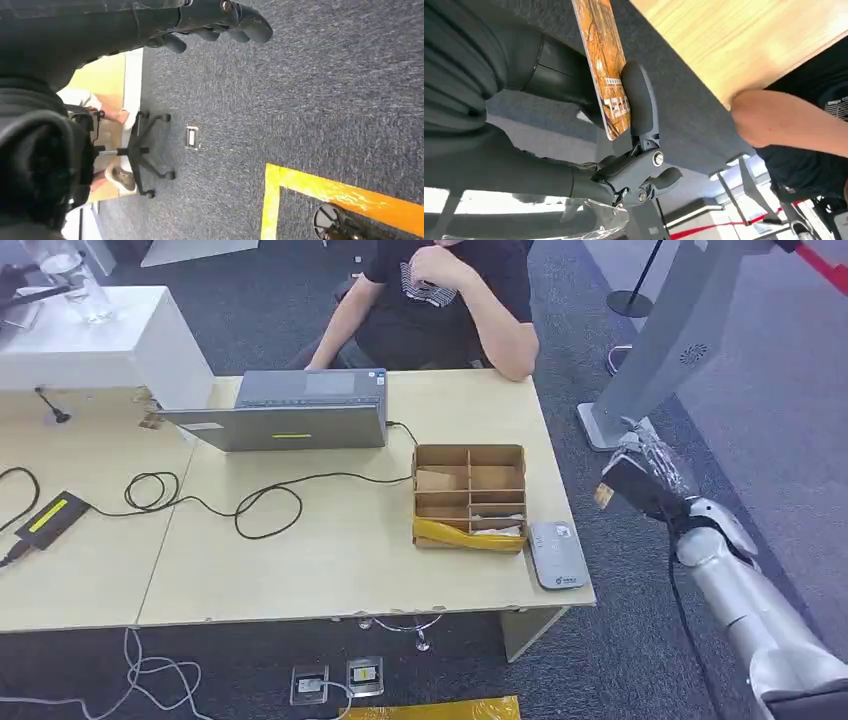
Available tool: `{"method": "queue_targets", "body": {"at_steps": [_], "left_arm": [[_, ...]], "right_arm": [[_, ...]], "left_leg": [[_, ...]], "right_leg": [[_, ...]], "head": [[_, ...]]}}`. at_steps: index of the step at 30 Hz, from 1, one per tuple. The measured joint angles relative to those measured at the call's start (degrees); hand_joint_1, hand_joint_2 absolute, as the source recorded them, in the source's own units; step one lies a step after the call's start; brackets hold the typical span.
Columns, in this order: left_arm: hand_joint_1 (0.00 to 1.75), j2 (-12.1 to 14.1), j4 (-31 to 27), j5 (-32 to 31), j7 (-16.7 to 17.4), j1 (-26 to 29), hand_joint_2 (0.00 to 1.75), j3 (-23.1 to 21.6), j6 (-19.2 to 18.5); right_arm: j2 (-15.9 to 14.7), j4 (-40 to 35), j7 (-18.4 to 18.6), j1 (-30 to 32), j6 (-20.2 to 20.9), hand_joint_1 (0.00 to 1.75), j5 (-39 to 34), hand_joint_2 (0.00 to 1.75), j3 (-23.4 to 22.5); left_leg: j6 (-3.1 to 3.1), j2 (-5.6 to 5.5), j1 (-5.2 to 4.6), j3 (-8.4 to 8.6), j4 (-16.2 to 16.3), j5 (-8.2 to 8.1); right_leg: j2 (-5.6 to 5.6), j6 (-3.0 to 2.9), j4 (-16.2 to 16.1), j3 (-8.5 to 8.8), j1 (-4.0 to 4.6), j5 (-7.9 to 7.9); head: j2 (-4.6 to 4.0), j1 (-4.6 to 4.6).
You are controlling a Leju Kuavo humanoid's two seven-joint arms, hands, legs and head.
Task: Pass the card to the sensor for recognition and then transmit it.
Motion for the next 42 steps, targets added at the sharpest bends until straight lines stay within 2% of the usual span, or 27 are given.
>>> {"method": "queue_targets", "body": {"at_steps": [14,21,25,30,42], "left_arm": [[0.0,0.0,0.0,0.7,0.6,0.1,0.0,0.0,1.4],[0.0,0.0,0.0,0.6,0.6,0.1,0.0,0.0,1.6],[0.0,0.0,0.0,0.6,0.7,0.1,0.0,0.0,1.7],[0.0,0.0,0.0,0.9,2.3,0.1,0.0,0.0,2.2],[0.0,-0.2,0.0,0.9,3.4,0.1,0.0,0.0,3.1]], "right_arm": [[3.2,0.4,-2.7,3.6,-2.7,1.75,-6.9,1.75,4.6],[3.9,0.9,-2.8,5.9,-3.8,1.75,-9.2,1.75,5.9],[4.2,1.3,-2.8,6.6,-4.1,1.75,-9.7,1.75,6.5],[4.3,1.9,-2.1,6.7,-5.1,1.75,-10.9,1.75,7.1],[3.2,3.6,-2.1,6.5,-5.0,1.75,-12.4,1.75,7.7]], "left_leg": [[0.0,0.0,0.0,0.01,0.0,0.0],[0.0,0.01,0.0,0.01,0.0,0.0],[0.0,0.02,0.0,0.01,0.0,0.0],[0.0,0.01,0.0,0.02,0.0,0.0],[-0.01,0.06,0.0,0.04,0.0,0.0]], "right_leg": [[0.01,0.0,0.0,0.0,0.0,0.0],[0.01,0.0,0.0,0.0,0.0,0.0],[0.02,0.0,0.0,-0.01,0.0,0.0],[0.01,0.0,0.0,-0.01,0.0,0.0],[0.14,0.0,0.0,-0.03,0.0,0.0]], "head": [[0.0,0.0],[0.0,0.0],[0.0,0.0],[0.0,0.0],[0.0,0.0]]}}
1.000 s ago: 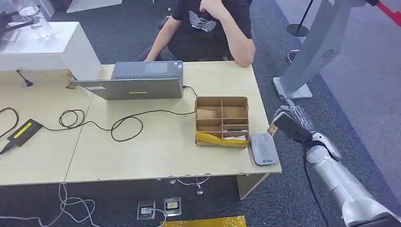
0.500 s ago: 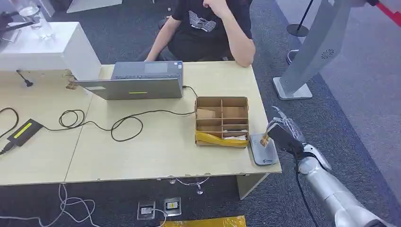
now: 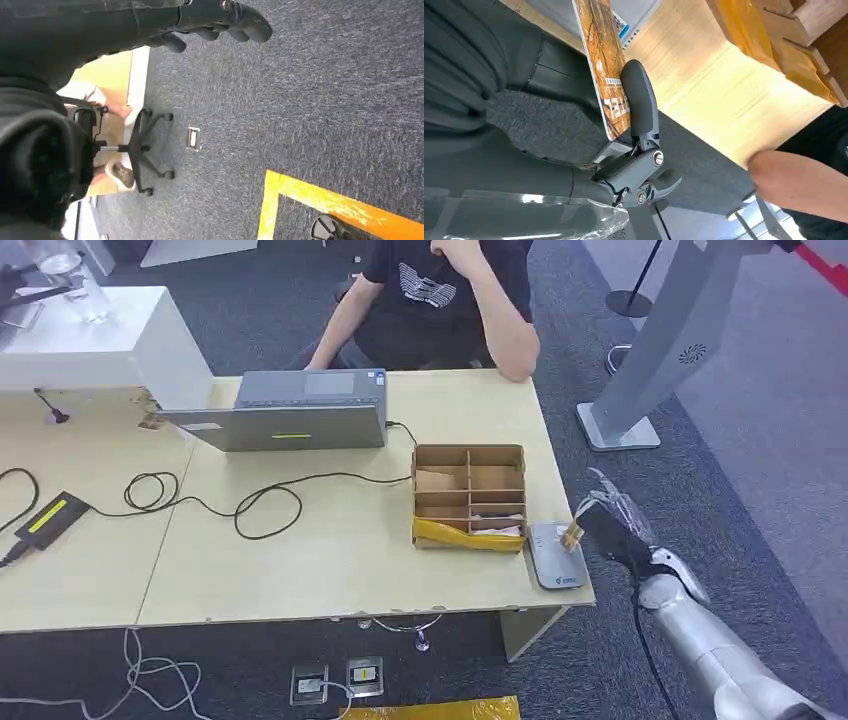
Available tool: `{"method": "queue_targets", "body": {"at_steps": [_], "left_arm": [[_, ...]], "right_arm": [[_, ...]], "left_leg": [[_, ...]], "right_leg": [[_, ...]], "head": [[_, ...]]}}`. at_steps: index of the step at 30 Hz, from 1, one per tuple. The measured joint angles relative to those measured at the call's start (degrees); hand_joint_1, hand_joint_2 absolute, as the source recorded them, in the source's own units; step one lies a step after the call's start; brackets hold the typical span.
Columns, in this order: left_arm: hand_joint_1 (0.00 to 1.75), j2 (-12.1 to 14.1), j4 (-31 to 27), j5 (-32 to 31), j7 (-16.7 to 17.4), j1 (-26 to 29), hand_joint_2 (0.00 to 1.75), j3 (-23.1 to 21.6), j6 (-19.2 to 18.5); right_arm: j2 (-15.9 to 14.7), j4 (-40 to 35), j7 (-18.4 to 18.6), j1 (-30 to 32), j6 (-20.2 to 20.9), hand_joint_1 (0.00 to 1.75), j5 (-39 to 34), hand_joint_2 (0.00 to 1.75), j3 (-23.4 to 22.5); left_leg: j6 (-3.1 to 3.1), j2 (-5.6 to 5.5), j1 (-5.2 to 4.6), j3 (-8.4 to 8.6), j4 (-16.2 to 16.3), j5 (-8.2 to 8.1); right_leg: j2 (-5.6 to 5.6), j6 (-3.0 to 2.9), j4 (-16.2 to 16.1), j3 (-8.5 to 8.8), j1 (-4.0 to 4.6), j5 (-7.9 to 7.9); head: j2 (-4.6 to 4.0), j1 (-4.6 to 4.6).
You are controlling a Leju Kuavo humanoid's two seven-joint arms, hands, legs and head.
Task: Pass the card to the sensor for recognition and then transmit it.
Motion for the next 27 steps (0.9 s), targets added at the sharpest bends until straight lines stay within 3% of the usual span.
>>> {"method": "queue_targets", "body": {"at_steps": [27], "left_arm": [[0.0,-0.1,0.0,-1.0,-0.7,-0.1,0.0,0.0,-0.3]], "right_arm": [[-0.7,2.6,-0.3,2.7,-1.2,1.75,-1.1,1.75,1.0]], "left_leg": [[-0.01,0.07,0.0,0.03,0.0,-0.01]], "right_leg": [[0.03,0.0,0.0,0.0,0.0,0.0]], "head": [[0.0,0.0]]}}
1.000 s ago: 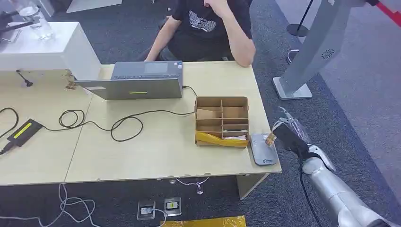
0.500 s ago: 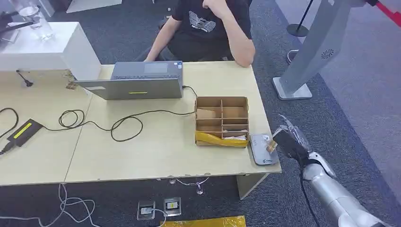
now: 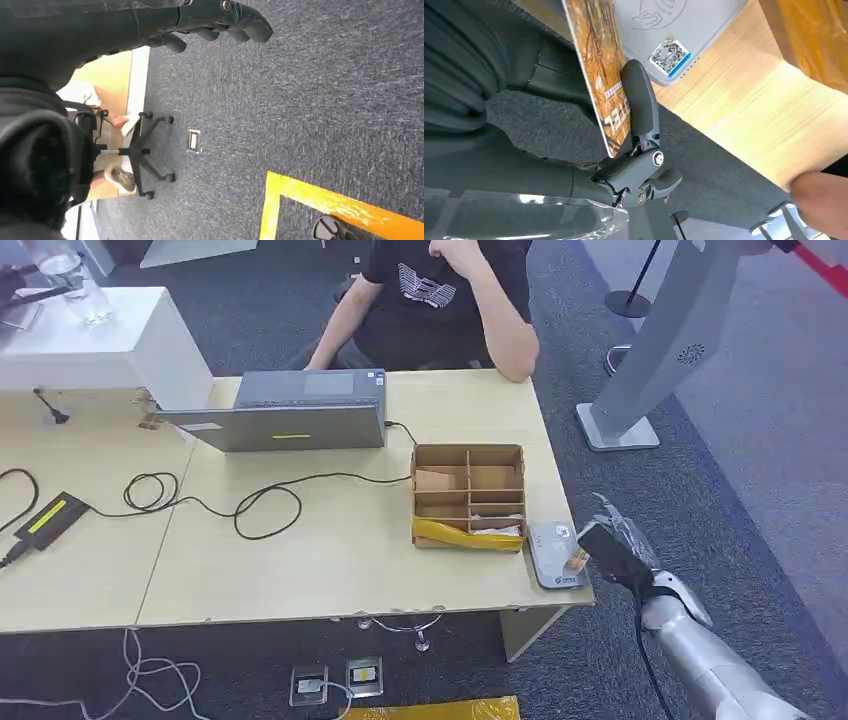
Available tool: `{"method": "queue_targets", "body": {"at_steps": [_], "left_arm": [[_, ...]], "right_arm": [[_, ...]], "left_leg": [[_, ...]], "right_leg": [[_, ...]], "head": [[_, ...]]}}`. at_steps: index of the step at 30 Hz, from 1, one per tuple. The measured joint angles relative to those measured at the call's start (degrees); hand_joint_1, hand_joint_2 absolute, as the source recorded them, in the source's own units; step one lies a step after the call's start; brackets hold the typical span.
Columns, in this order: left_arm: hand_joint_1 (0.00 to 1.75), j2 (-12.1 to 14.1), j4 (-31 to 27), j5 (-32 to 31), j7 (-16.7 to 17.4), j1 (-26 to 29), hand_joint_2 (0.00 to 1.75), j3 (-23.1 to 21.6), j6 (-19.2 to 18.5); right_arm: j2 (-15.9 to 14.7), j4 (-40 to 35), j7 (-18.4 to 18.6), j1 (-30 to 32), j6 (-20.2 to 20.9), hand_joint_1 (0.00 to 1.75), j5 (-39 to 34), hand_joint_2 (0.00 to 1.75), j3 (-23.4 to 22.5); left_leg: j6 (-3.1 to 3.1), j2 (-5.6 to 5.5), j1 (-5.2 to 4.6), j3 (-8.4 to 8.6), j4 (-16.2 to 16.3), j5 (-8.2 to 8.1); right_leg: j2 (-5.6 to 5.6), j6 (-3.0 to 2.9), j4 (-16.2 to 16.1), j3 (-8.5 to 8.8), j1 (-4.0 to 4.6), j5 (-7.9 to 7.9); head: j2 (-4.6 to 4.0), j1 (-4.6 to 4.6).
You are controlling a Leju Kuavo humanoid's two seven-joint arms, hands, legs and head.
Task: Pass the card to the sensor for recognition and then transmit it.
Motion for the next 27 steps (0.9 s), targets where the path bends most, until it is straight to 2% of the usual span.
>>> {"method": "queue_targets", "body": {"at_steps": [14,18,23,27], "left_arm": [[0.0,0.3,0.0,-0.5,-1.3,0.0,0.0,-0.4,-1.5],[0.0,0.5,0.0,-0.5,-1.6,0.0,0.0,-0.6,-1.9],[0.0,0.6,0.0,-0.5,-2.4,0.0,0.0,-0.8,-2.4],[0.0,0.8,0.0,-0.5,-3.2,-0.1,0.0,-1.2,-3.2]], "right_arm": [[-2.2,-0.4,1.5,0.3,-0.4,1.75,-1.1,1.75,0.0],[-3.4,-3.0,3.8,0.3,0.8,1.75,-1.1,1.75,-0.1],[-4.5,-6.1,4.1,0.2,1.3,1.75,-1.1,1.75,-0.4],[-6.8,-13.8,8.0,-1.5,4.2,1.75,-0.1,1.75,-1.9]], "left_leg": [[0.0,0.0,0.0,0.0,0.0,0.0],[0.0,0.0,0.0,-0.01,0.0,0.0],[0.0,-0.01,0.0,-0.03,0.0,0.0],[0.0,0.01,-0.01,-0.02,0.0,0.0]], "right_leg": [[0.0,0.0,0.0,0.0,0.0,0.0],[-0.01,0.0,0.0,0.01,0.0,0.0],[-0.02,0.0,0.0,0.01,0.0,0.0],[0.0,0.0,0.0,0.01,-0.02,0.02]], "head": [[0.0,0.0],[0.0,0.0],[0.0,-0.02],[0.0,0.02]]}}
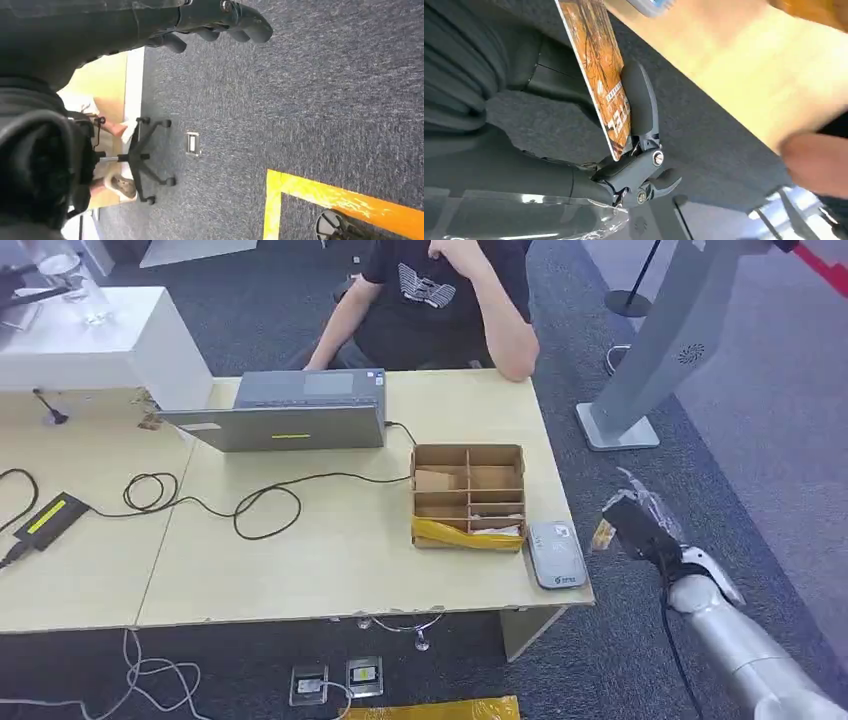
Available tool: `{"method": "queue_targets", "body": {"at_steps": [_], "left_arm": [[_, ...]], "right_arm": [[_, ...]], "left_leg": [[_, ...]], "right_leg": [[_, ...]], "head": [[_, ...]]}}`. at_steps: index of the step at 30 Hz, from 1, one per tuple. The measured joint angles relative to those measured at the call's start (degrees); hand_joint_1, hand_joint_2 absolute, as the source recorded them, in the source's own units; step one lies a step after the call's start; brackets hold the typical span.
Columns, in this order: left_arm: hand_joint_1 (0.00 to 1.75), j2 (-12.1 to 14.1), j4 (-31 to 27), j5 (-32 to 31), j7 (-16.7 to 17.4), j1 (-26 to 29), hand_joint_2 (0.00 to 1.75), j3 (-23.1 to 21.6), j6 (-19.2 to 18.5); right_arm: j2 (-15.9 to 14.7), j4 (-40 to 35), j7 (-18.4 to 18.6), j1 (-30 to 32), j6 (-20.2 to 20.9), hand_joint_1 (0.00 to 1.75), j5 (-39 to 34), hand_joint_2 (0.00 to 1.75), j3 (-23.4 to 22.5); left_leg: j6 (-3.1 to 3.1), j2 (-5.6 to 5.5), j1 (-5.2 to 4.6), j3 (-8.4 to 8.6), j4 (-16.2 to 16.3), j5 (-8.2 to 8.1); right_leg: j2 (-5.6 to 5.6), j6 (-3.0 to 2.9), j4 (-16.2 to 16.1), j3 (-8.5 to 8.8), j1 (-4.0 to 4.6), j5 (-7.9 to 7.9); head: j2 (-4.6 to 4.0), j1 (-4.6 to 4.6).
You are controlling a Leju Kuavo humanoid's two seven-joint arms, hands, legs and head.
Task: Pass the card to the sensor for recognition and then transmit it.
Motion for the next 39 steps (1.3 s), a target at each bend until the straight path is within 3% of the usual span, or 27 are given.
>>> {"method": "queue_targets", "body": {"at_steps": [4,9,20,25,35,39], "left_arm": [[0.0,0.1,0.0,-0.4,-0.4,0.0,0.0,-0.3,-0.8],[0.0,0.4,0.0,-1.2,-1.7,-0.2,0.0,-0.9,-2.3],[0.0,0.4,0.0,-2.0,-2.7,-0.3,0.0,-2.4,-3.4],[0.0,0.4,0.0,-2.1,-2.8,-0.4,0.0,-3.3,-3.6],[0.0,0.5,0.0,-2.3,-3.4,-0.3,0.0,-4.0,-4.0],[0.0,0.6,0.0,-2.3,-3.0,-0.3,0.0,-4.5,-4.4]], "right_arm": [[-1.5,-6.1,2.6,-3.9,3.5,1.75,2.0,1.75,-1.7],[-1.1,-10.1,2.4,-10.5,6.5,1.75,5.5,1.75,-2.6],[9.3,-10.7,1.3,-18.8,7.4,1.75,13.1,1.75,-1.4],[15.4,-5.9,-1.2,-22.1,5.8,1.75,17.6,1.75,-1.1],[22.4,3.2,-2.9,-24.9,3.6,1.75,21.5,1.75,-0.6],[23.6,5.2,-2.9,-25.0,3.1,1.75,22.7,1.75,-0.6]], "left_leg": [[0.01,0.0,-0.01,0.0,0.0,0.01],[0.0,-0.02,0.02,-0.02,0.0,0.01],[-0.03,-0.07,0.12,-0.05,0.0,0.03],[-0.06,-0.05,0.13,-0.02,0.0,0.05],[-0.06,-0.06,0.14,-0.04,0.0,0.05],[-0.06,-0.1,0.15,-0.04,0.0,0.05]], "right_leg": [[0.0,-0.01,0.0,-0.01,0.0,0.02],[0.01,-0.02,0.0,0.02,0.02,0.02],[0.0,-0.04,0.0,0.0,0.1,0.01],[0.03,-0.04,0.1,-0.01,0.12,0.01],[-0.01,-0.04,0.0,-0.01,0.13,0.01],[-0.01,-0.04,0.0,-0.02,0.14,0.0]], "head": [[0.0,-0.04],[0.0,-0.02],[0.0,-0.02],[0.0,0.0],[0.0,-0.02],[0.0,-0.02]]}}
